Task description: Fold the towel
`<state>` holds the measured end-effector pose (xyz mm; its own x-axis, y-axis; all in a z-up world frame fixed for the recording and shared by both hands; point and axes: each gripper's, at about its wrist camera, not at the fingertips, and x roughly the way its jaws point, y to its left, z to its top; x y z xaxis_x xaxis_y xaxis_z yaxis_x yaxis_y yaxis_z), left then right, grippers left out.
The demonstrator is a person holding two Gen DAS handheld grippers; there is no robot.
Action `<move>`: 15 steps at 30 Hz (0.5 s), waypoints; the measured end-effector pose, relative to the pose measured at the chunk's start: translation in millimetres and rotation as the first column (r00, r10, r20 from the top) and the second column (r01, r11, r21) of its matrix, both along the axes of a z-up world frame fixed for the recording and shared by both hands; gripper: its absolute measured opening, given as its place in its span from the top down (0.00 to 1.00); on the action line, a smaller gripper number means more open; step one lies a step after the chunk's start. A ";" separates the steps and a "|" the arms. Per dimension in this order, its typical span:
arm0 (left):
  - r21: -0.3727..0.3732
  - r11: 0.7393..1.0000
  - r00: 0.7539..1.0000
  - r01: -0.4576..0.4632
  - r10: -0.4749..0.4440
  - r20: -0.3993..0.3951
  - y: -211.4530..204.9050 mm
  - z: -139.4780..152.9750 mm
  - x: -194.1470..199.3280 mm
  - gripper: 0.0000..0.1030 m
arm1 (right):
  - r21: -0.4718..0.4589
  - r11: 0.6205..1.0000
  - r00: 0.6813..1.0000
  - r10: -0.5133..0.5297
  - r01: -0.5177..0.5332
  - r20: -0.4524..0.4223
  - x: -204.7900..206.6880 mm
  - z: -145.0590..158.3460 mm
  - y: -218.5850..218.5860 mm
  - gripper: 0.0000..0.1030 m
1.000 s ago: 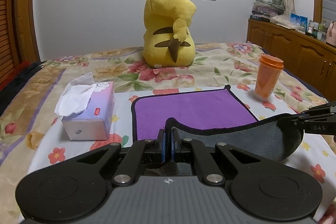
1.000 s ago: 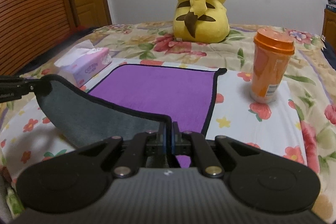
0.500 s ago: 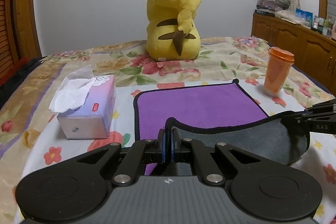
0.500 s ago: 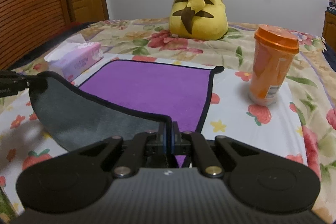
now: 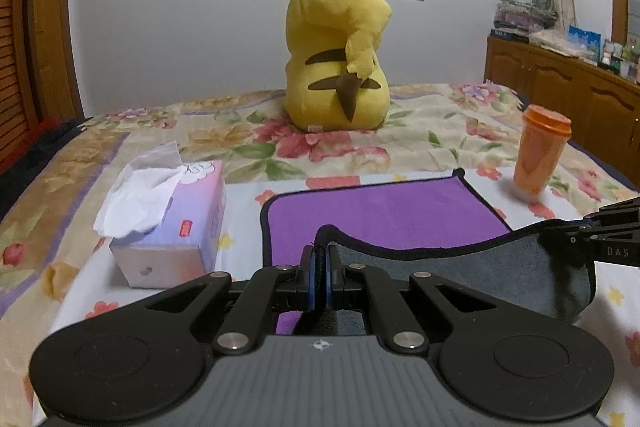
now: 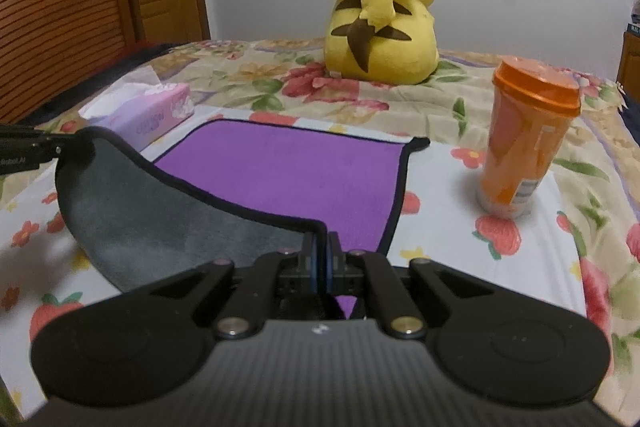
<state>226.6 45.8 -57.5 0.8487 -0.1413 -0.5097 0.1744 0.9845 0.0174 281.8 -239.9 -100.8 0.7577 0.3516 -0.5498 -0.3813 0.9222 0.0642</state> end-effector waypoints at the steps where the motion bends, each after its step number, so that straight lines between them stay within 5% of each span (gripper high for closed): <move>1: -0.002 1.000 1.000 0.000 0.000 0.003 -0.2 1.0 0.9 0.92 | 0.001 1.000 1.000 0.000 0.000 0.006 1.1 1.5 0.2 0.95; 15: -0.014 1.000 0.999 -0.006 0.007 0.032 -0.1 3.5 27.3 0.93 | -0.017 1.000 0.998 0.008 -0.007 0.062 26.0 6.9 2.9 0.95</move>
